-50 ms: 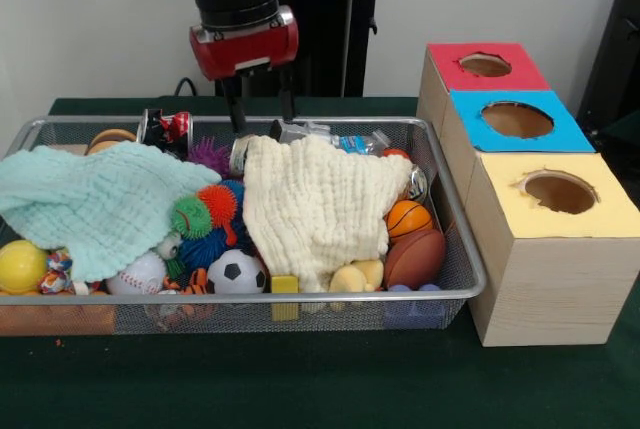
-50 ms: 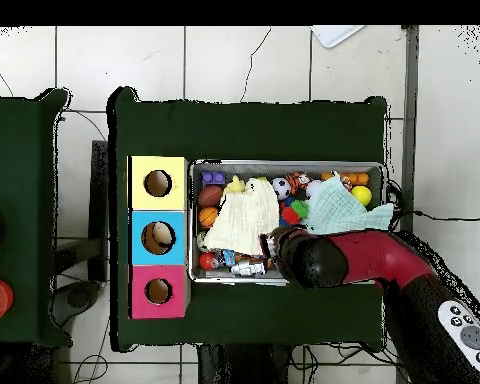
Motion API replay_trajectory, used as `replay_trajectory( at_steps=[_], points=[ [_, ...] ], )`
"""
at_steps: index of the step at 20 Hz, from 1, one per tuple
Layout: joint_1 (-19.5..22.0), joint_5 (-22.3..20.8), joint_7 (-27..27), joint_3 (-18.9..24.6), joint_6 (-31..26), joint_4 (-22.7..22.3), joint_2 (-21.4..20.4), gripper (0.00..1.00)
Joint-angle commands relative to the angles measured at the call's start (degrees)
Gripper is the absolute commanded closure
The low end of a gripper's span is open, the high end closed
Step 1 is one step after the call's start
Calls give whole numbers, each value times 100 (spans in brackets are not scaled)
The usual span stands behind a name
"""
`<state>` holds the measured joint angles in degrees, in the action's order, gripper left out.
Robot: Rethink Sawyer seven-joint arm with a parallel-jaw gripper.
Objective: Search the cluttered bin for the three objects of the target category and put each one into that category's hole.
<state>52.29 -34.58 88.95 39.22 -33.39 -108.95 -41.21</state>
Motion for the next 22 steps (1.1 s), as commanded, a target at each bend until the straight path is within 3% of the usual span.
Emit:
replay_trajectory(
  at_steps=[1, 7, 9, 12, 18, 22],
  points=[
    [-165, -177, -397, 148, -23, 375, 124, 0],
    [-1384, 469, 1382, -255, 82, 145, -578, 0],
    [-1760, 526, 1752, -547, 226, 219, -604, 0],
    [-2419, 276, 2210, -1161, 750, 475, -392, 0],
    [-3487, 14, 2768, -2461, 2061, 794, 387, 0],
    [-3213, 586, 2255, -2337, 1403, 632, 177, 0]
  ],
)
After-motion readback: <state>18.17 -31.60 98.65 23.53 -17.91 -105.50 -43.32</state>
